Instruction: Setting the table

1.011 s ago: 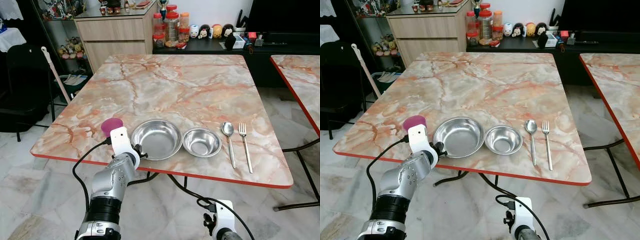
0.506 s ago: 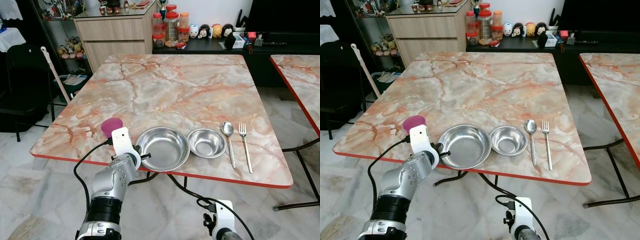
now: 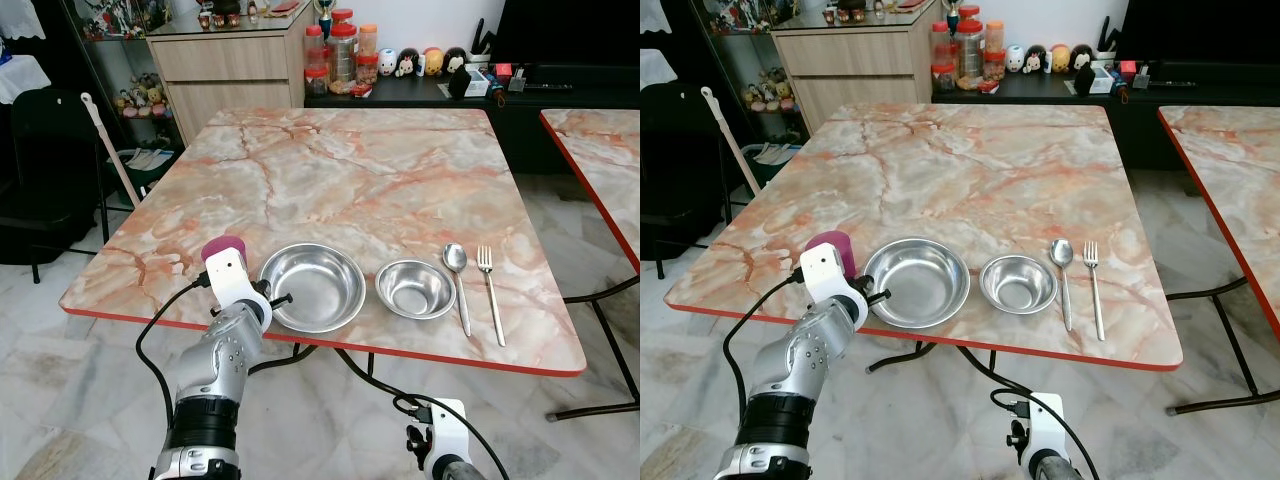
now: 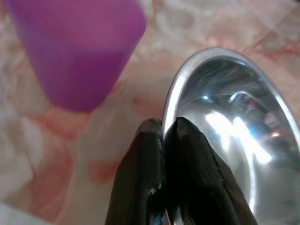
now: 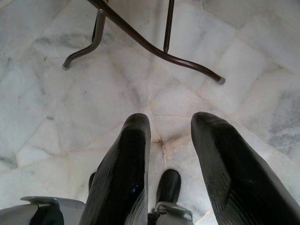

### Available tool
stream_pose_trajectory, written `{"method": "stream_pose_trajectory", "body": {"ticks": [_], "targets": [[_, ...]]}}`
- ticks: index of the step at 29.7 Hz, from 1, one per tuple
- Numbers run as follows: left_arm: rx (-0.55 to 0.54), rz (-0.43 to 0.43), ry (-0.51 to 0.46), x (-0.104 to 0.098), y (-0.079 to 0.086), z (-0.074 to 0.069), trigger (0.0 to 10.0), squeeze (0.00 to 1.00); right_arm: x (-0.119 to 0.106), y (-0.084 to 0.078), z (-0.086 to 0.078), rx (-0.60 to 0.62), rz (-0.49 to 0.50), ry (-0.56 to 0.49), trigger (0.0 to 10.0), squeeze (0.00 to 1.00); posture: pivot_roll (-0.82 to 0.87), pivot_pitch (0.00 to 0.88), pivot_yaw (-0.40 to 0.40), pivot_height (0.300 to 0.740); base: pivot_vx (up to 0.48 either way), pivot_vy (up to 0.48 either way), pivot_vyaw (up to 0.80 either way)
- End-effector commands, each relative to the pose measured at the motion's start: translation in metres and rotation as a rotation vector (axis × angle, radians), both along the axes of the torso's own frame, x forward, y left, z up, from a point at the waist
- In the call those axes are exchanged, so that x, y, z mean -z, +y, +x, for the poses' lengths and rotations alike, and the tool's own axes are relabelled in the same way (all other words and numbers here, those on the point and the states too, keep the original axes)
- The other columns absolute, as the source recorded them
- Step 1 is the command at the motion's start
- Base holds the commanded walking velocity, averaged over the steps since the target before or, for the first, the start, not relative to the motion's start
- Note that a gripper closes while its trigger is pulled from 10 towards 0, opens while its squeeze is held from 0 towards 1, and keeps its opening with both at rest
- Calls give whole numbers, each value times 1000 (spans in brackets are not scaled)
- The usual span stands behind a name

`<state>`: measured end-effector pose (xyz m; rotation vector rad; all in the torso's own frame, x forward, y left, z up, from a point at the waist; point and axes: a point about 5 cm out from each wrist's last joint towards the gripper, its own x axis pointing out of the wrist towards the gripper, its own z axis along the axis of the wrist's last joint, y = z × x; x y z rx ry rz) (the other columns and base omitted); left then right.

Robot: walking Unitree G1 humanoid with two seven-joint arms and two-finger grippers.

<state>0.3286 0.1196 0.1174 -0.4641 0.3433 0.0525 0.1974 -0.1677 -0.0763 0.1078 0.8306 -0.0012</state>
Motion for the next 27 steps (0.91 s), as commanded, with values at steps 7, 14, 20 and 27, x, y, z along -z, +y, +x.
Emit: {"method": "stream_pose_trajectory", "body": {"ticks": [7,14,20,27], "targets": [[74,-27,-276,-39,-11,0,9020,0,-2,3,4,-4,9,-3,10000,0,77,0,32,740,0,0,0],[96,-96,-451,-65,-24,2,10000,0,-2,-2,3,-1,1,-1,10000,0,62,0,22,740,0,0,0],[56,-168,-531,-77,-24,5,10000,0,-2,-6,2,2,-8,-1,10000,0,53,0,15,740,0,0,0],[-29,-176,-573,-83,-18,7,10000,0,-2,-10,2,4,-15,-3,10000,0,48,0,7,740,0,0,0]]}}
